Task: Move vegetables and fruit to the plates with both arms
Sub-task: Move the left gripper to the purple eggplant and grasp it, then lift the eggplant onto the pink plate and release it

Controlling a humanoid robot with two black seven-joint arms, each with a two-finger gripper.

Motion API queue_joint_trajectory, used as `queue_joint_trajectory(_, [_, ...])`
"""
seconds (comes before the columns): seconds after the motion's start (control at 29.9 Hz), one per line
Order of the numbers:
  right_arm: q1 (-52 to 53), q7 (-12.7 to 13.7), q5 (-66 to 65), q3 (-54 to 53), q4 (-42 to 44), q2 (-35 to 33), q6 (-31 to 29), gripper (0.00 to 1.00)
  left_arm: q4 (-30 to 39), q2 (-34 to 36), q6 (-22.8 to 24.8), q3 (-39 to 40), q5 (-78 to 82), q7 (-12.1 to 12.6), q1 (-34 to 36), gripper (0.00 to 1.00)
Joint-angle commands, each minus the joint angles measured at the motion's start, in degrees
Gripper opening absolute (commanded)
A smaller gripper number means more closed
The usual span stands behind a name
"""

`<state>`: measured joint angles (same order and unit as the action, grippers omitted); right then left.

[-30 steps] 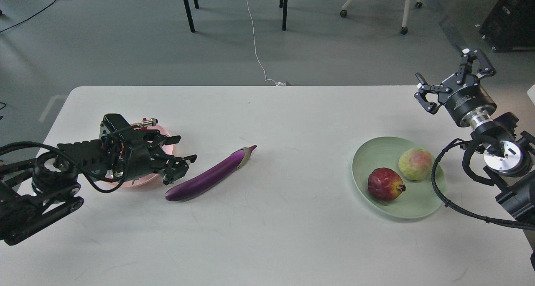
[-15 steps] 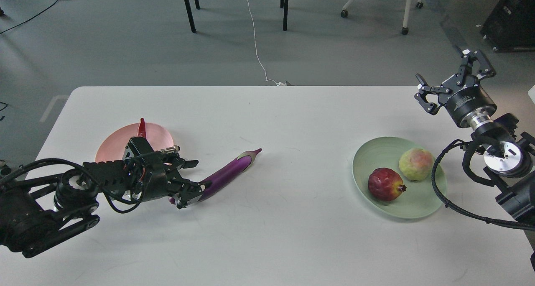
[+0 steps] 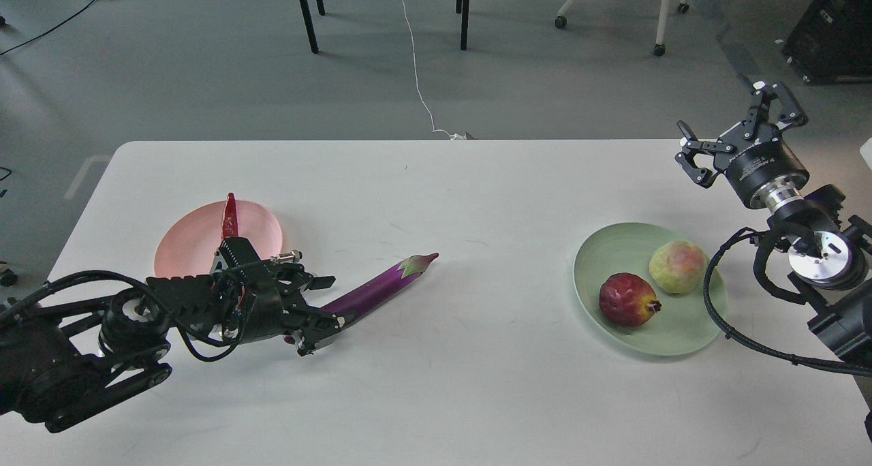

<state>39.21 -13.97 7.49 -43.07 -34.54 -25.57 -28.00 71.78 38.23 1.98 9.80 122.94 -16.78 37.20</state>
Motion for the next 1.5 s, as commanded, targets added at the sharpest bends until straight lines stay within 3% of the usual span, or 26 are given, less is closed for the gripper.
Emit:
queue_joint_trajectory(0.0, [0.0, 0.0, 0.0, 0.0, 0.0, 0.0, 0.0, 0.99, 0.0, 0.0, 0.0, 0.0, 0.0, 0.1, -0.1, 0.37])
queue_joint_trajectory(0.17, [0.0, 0.0, -0.1, 0.0, 0.0, -0.1, 0.0, 0.99, 0.0, 0.3, 0.0, 0.0, 0.0, 0.2, -0.1, 0.11])
queue_joint_trajectory(0.4, [0.1, 0.0, -0.1, 0.0, 0.0, -0.3, 0.0, 0.99, 2.0, 2.8, -1.8, 2.8, -0.2, 0.1, 0.6, 0.09])
queue_joint_trajectory(0.6, [0.1, 0.0, -0.2, 0.0, 0.1, -0.5, 0.0, 0.99, 3.4, 10.4, -1.8, 6.3, -6.6, 0.6, 0.9, 0.12])
queue_joint_trajectory(0.77, [0.1, 0.0, -0.3, 0.0, 0.1, -0.3, 0.0, 0.99, 0.1, 15.9, -1.8, 6.0, -13.4, 0.7, 0.9, 0.13])
queue_joint_trajectory(1.1, [0.0, 0.0, -0.4, 0.1, 0.0, 0.0, 0.0, 0.99, -10.7, 15.5, -4.4, 5.1, -20.5, 0.5, -0.5, 0.15])
queue_joint_trajectory(1.14, [0.0, 0.0, -0.4, 0.1, 0.0, 0.0, 0.0, 0.99, -11.0, 15.4, -4.4, 5.1, -20.7, 0.5, -0.6, 0.18])
queue_joint_trajectory(1.27, [0.1, 0.0, -0.4, 0.2, 0.0, 0.0, 0.0, 0.99, -10.9, 15.3, -4.4, 5.1, -20.7, 0.4, -1.7, 0.44])
queue_joint_trajectory(1.47, [0.0, 0.0, -0.4, 0.2, 0.0, 0.0, 0.0, 0.99, -10.3, 15.1, -4.3, 5.0, -20.6, 0.2, -1.9, 0.48])
